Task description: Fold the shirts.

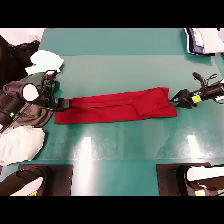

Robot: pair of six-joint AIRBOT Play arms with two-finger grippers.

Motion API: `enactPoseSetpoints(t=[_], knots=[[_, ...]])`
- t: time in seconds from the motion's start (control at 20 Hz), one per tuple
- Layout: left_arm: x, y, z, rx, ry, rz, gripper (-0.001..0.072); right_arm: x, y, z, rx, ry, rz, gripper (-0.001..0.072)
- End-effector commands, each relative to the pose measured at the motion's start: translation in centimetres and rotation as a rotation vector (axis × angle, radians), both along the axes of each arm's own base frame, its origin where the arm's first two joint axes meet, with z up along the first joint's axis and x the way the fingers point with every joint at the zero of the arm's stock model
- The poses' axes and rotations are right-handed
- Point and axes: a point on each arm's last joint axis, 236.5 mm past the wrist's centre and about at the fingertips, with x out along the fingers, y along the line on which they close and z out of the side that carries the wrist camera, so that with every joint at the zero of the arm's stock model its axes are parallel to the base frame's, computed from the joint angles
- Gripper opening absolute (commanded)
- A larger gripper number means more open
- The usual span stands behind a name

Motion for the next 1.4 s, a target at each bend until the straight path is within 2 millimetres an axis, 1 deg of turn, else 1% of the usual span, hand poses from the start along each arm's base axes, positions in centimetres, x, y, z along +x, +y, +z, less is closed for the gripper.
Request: enactPoseSetpoints(t=[0.0, 0.2, 0.25, 0.3, 0.35, 0.4, 0.45, 0.55, 0.6, 0.65, 0.7, 0.75, 0.8, 0.95, 1.1, 1.25, 1.35], knots=[[-0.2, -1.0, 0.2, -0.043, 0.01, -0.005, 0.0025, 0.4, 1.4, -1.6, 0.097, -0.004, 0.008, 0.0622], [-0.3, -1.4, 0.3, -0.063, 0.014, -0.001, 0.0025, 1.3, 2.6, -2.9, 0.072, -0.02, 0.028, 0.0619], [-0.3, -1.6, 0.3, -0.073, 0.014, 0.001, 0.0025, 1.5, 3.1, -3.0, 0.064, -0.027, 0.036, 0.0597], [-0.3, -1.8, 0.4, -0.079, 0.012, -0.002, 0.0025, 1.7, 3.8, -3.2, 0.055, -0.035, 0.047, 0.0595], [-0.3, -2.2, 0.4, -0.084, 0.009, -0.008, 0.0025, 1.9, 4.4, -3.3, 0.046, -0.042, 0.06, 0.0562], [-0.3, -2.6, 0.5, -0.094, 0.004, -0.013, 0.0025, 2.1, 5.0, -3.4, 0.039, -0.05, 0.071, 0.0557], [-0.2, -3.1, 0.6, -0.106, -0.003, -0.016, 0.0024, 2.2, 5.5, -3.5, 0.035, -0.056, 0.084, 0.052], [0.1, -4.1, 0.9, -0.119, -0.025, -0.035, 0.0024, 2.1, 6.4, -3.5, 0.03, -0.081, 0.13, 0.0276], [0.2, -4.8, 1.0, -0.124, -0.041, -0.047, 0.0024, 2.0, 6.9, -3.5, 0.029, -0.097, 0.162, 0.0084], [0.3, -5.6, 1.3, -0.134, -0.061, -0.06, 0.0024, 1.9, 7.2, -3.4, 0.035, -0.104, 0.181, 0.0016], [0.5, -6.7, 1.5, -0.153, -0.08, -0.074, 0.0024, 1.8, 7.7, -2.8, 0.066, -0.118, 0.198, 0.0015], [0.6, -8.0, 1.5, -0.178, -0.088, -0.086, 0.0023, 1.7, 8.4, -1.8, 0.105, -0.129, 0.199, 0.0014], [0.5, -9.3, 1.1, -0.203, -0.079, -0.097, 0.0023, 2.0, 8.5, -0.7, 0.125, -0.149, 0.188, 0.0013], [0.4, -13.1, -1.4, -0.224, -0.021, -0.147, 0.0023, 2.1, 8.5, 3.7, 0.116, -0.244, 0.195, 0.0013], [2.0, -17.9, -3.1, -0.215, -0.001, -0.23, 0.0023, 1.2, 8.9, 9.2, 0.088, -0.338, 0.195, 0.0013], [3.2, -23.3, -5.1, -0.205, 0.011, -0.34, 0.0023, 0.8, 9.0, 15.1, 0.049, -0.448, 0.17, 0.0013], [3.8, -25.4, -6.5, -0.198, 0.024, -0.372, 0.0023, 0.2, 9.3, 18.8, 0.03, -0.518, 0.18, 0.0012]])
